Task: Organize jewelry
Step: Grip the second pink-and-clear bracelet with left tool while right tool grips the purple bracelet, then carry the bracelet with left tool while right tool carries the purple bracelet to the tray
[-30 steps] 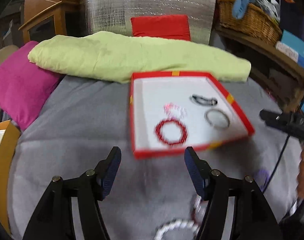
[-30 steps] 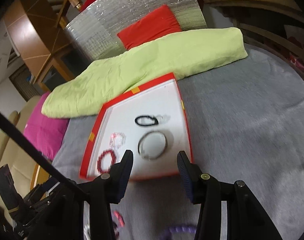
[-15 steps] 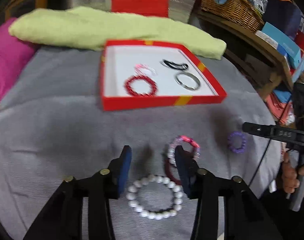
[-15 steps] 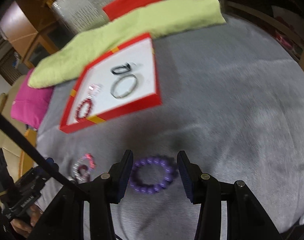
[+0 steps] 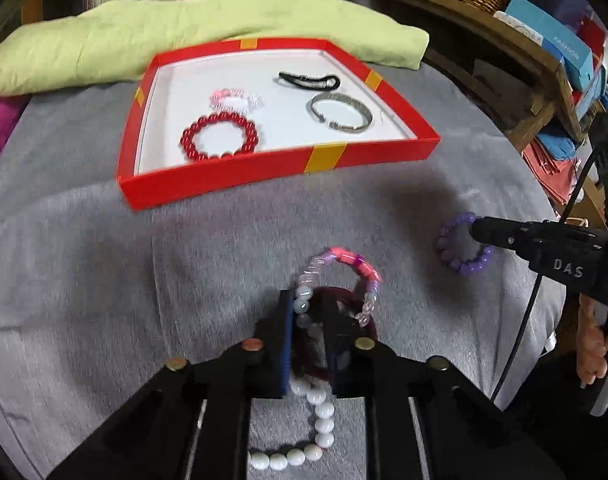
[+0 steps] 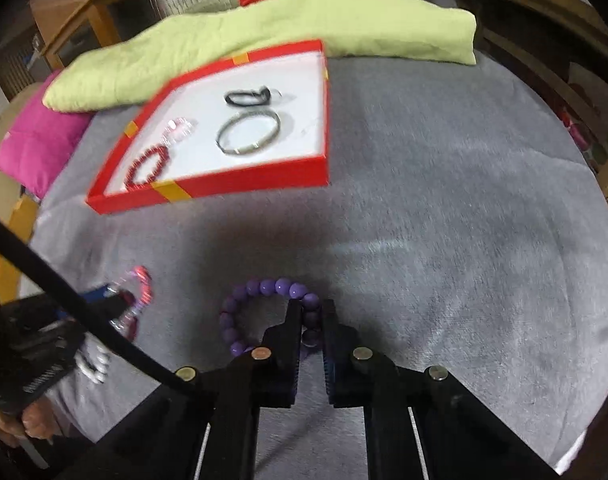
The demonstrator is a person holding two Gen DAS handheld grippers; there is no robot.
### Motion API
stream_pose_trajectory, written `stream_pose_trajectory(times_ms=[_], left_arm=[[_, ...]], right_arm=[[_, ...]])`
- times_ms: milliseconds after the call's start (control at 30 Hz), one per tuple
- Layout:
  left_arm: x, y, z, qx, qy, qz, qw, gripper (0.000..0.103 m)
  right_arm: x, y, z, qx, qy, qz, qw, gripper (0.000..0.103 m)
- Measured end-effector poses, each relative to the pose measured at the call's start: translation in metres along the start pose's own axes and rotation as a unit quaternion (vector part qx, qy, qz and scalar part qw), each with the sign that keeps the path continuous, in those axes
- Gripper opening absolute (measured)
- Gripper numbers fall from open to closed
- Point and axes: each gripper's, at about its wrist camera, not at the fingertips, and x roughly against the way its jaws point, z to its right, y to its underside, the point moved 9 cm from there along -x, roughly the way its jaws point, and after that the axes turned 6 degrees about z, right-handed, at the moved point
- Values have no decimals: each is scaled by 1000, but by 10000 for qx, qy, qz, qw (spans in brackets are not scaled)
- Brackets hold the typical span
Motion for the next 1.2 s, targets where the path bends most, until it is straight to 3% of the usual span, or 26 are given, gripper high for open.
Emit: stream_pose_trajectory(times_ms=[233,600,933,1200], left_arm=[[20,-24,-5,179,147,553,9982,7],[57,-58,-21,470,227,1445,9881,7],[69,-73,-37,694,28,1884,9796,8],[69,-83,-46,804,-22,2022,9760,8]], right_arm=[[20,-25,-8,-352,-301,553,9974,10],[39,-46,-34,-579,-982,1118,9872,10],[53,-55,-57,-570,-1382,1462,9779,10],[50,-64,-62,-670,-1484,1565,9742,10]])
